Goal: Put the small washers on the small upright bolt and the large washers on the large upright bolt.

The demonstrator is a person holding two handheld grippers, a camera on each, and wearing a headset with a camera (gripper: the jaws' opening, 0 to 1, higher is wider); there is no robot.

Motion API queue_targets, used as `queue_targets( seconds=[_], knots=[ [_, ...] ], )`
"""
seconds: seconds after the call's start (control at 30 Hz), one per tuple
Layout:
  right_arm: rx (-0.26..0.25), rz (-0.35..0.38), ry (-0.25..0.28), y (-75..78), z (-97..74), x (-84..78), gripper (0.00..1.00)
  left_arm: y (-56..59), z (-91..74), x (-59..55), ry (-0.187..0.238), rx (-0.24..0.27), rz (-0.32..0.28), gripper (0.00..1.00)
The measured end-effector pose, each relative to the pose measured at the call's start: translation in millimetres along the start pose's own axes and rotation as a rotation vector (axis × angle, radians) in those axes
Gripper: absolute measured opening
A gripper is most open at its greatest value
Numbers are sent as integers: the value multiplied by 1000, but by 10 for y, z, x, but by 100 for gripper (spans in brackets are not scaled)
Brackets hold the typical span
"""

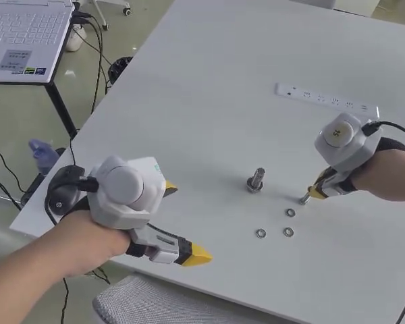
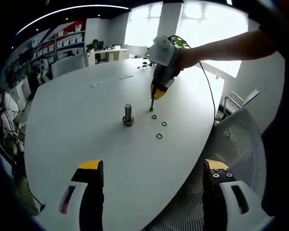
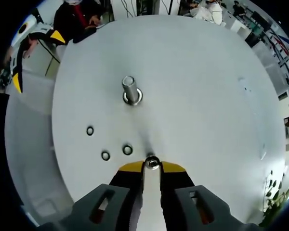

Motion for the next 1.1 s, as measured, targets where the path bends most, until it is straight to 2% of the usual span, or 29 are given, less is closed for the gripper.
queue_targets(
  seconds=[0.27,0.67,1.1],
  knots=[
    [1,-3,-4,-6,52,-6,12,0,6,-19,-5,-2,-3,84],
    [-1,-16,-14,-23,146,-7,12,-10,-21,26,5,3,2,84],
    [6,-27,-29,-19,279,-11,13,-19,17,-48,-8,3,-13,85]
  ],
)
Point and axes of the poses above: the centre of the closed fingertips' face, and the gripper's own axes: z roughly forward along the fingers, y roughly to its right, x roughly out of its top, the point moved 2 cm from there along -z, roughly backward along the fingers, and after that the axes turned 8 degrees about -y, right-handed, at the moved point
